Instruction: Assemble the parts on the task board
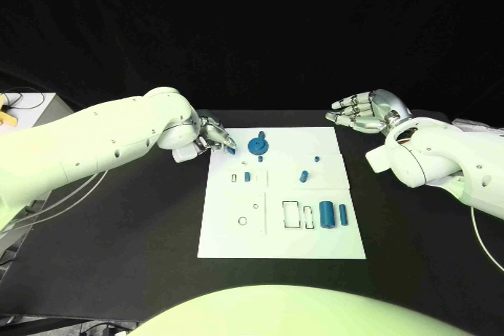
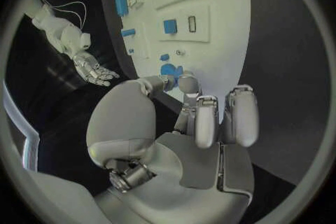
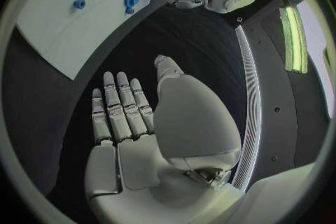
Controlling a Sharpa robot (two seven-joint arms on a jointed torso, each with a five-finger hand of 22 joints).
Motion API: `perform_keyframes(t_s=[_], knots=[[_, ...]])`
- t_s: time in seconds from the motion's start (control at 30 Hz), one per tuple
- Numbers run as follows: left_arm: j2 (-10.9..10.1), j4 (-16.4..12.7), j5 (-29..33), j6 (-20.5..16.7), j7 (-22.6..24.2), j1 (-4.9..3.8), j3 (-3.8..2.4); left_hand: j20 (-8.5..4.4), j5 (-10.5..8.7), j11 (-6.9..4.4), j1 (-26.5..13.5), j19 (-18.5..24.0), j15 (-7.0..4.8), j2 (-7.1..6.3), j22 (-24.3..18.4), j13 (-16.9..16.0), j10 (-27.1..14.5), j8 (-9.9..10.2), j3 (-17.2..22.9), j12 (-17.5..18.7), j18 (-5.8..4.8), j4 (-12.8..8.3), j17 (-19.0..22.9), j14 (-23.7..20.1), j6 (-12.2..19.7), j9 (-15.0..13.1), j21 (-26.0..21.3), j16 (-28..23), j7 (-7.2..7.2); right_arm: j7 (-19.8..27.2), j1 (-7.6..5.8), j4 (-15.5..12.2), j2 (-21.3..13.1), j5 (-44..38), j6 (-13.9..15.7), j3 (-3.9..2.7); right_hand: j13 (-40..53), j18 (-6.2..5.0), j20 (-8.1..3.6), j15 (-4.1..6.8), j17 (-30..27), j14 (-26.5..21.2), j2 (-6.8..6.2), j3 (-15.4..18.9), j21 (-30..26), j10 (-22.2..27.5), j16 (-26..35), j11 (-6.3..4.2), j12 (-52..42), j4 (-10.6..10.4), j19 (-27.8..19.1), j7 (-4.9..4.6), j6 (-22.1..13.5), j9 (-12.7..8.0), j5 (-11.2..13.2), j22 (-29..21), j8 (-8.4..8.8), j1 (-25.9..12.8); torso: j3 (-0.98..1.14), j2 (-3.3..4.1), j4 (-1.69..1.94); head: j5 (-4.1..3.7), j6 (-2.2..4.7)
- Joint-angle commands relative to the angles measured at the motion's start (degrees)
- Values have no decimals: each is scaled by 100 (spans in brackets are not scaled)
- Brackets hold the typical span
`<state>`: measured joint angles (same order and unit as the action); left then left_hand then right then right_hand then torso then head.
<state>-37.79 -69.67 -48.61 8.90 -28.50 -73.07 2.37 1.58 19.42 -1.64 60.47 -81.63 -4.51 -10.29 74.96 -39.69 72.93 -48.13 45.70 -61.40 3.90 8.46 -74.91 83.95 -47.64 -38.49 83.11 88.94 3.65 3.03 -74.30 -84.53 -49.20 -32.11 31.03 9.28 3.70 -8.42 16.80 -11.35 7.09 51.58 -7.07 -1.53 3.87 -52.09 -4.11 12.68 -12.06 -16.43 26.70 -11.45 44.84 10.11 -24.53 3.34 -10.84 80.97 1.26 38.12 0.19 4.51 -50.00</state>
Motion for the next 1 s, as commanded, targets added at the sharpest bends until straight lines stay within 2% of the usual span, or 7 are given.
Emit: perform_keyframes(t_s=[0.03,0.13,0.23,0.4,0.53,0.7,1.0], knots=[[-144,-329,-45,-671,56,56,10,1,38,-7,-62,-55,-28,7,224,-19,48,-24,1046,-30,-76,-1034,-1355,562,-117,-6,33,26,-99,83,3,-2,-12,-17,-80,0,-7,-49,-2,-3,-9,23,31,-30,15,-51,9,4,26,-1,-45,-452,9,-9,-37,-7,11,-17,0,-15,4,3,0],[-279,-611,-254,-923,71,125,18,-1,45,-10,-65,-66,-30,0,241,-43,63,-29,1047,-47,-80,-1042,-1357,563,-123,-8,42,28,-103,119,8,3,-20,-19,-54,1,-7,-48,-2,-3,-10,23,32,-35,14,-51,9,4,29,1,-49,-453,9,-9,-49,-8,11,-15,6,-32,10,2,0],[-373,-829,-510,-1155,81,190,31,-3,49,-13,-66,-78,-32,-3,260,-53,74,-33,1049,-56,-85,-1048,-1361,564,-131,-10,53,30,-106,138,16,9,-28,-20,-38,3,-6,-48,-2,-1,-12,34,38,-55,16,-58,5,3,33,8,-47,-453,16,-10,-82,-8,8,-3,4,-44,15,6,0],[-454,-1057,-819,-1385,66,289,82,-7,55,-21,-68,-105,-38,-11,302,-80,101,-40,1059,-78,-94,-1062,-1364,565,-147,-12,75,31,-115,145,38,20,-30,-25,-38,6,-6,-49,-2,-1,-14,38,36,-62,16,-62,4,2,35,11,-51,-454,19,-10,-96,-9,7,3,5,-62,13,23,0],[-479,-1176,-1071,-1468,35,404,113,-8,56,-24,-67,-108,-41,-13,306,-78,106,-41,1065,-78,-95,-1067,-1354,562,-153,-11,78,26,-118,142,58,28,-26,-33,-44,7,-5,-50,-2,1,-16,44,22,-74,17,-69,2,2,39,26,-48,-453,23,-11,-114,-9,6,23,3,-60,14,25,0],[-482,-1253,-1319,-1512,16,505,141,-10,57,-28,-64,-118,-45,-14,322,-91,117,-41,1074,-87,-99,-1076,-1355,563,-158,-10,87,27,-121,137,73,33,-28,-39,-52,8,-5,-50,-2,1,-16,44,22,-74,17,-69,2,2,39,26,-48,-453,23,-11,-114,-9,6,23,2,-47,10,27,0],[-498,-1343,-1537,-1403,-4,598,187,-12,58,-30,-64,-122,-47,-15,328,-100,125,-41,1079,-93,-100,-1080,-1363,565,-162,-10,91,31,-123,119,88,44,-29,-49,-67,9,-5,-50,-2,1,-16,44,22,-74,17,-69,2,2,39,26,-48,-453,23,-11,-114,-9,6,23,5,-42,14,33,0]])
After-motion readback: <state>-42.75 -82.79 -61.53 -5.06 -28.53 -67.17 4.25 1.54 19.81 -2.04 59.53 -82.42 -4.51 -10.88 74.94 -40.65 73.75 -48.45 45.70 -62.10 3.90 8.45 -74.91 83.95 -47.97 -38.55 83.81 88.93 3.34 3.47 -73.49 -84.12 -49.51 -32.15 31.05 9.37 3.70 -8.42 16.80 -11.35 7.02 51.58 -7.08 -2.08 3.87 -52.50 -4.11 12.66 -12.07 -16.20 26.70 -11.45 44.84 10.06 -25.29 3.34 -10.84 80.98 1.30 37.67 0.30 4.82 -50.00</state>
